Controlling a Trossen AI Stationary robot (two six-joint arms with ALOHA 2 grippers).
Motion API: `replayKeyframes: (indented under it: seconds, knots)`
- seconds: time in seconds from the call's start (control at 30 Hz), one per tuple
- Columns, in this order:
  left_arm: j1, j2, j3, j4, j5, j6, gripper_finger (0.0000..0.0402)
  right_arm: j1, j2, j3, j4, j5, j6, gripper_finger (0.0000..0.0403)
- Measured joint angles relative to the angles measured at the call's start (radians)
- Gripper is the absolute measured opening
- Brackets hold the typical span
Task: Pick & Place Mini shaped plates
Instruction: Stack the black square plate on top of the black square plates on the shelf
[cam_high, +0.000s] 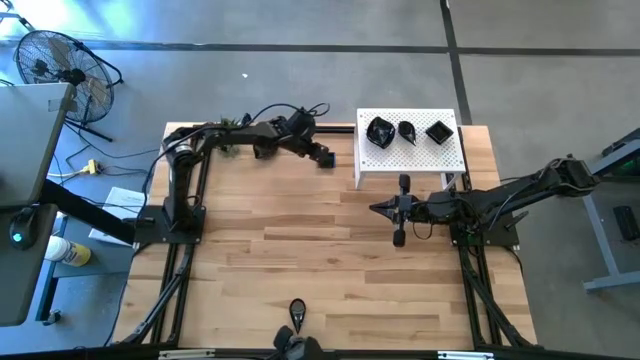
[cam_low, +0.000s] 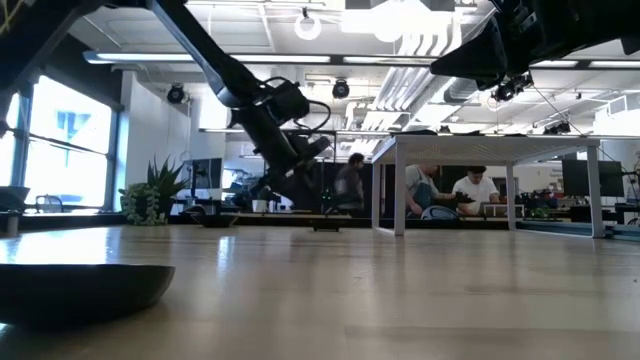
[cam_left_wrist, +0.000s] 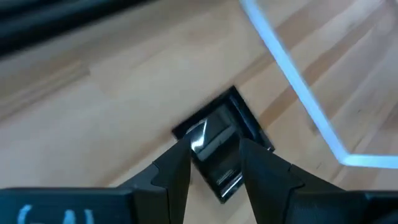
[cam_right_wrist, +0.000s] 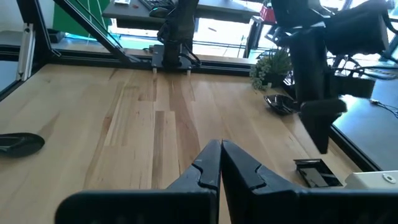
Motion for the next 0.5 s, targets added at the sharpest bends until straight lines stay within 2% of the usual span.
replayKeyframes:
  seconds: [0.13, 0.5]
  knots:
    - [-0.001, 0.026, 0.040, -0.105, -0.001, 0.012, 0.0135, 0.000, 0.000, 0.000, 0.000, 0.000, 0.000, 0.0001]
    - [-0.001, 0.045, 0.070, -0.152, -0.003, 0.040, 0.0135, 0.000, 0.000, 0.000, 0.000, 0.000, 0.000, 0.0002]
